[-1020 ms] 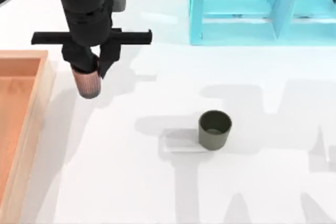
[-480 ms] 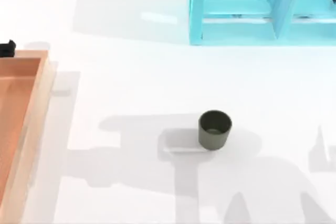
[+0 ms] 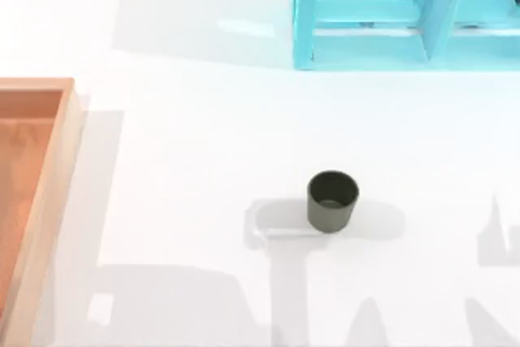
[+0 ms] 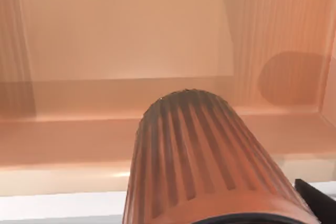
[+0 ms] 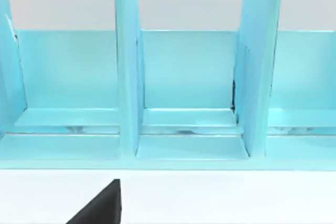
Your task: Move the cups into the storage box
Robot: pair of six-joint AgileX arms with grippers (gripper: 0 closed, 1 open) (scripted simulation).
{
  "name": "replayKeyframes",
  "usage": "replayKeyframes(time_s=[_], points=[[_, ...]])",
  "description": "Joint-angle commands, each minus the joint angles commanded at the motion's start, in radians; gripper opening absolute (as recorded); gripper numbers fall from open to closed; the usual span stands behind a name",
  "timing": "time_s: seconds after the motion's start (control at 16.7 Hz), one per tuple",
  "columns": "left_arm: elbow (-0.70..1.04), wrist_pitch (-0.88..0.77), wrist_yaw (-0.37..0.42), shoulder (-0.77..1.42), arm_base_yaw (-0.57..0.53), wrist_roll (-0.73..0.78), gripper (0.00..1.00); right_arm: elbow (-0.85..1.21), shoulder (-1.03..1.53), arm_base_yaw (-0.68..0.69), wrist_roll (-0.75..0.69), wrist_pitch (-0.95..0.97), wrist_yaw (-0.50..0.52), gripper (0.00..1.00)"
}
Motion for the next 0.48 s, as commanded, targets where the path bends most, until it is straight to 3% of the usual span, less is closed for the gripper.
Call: replayKeyframes(time_s=[0.48], points=[[-0.064, 0.063, -0.001, 0.003, 0.001, 0.006, 0.00, 0.000, 0.000, 0.000, 0.000, 0.000, 0.000, 1.00]])
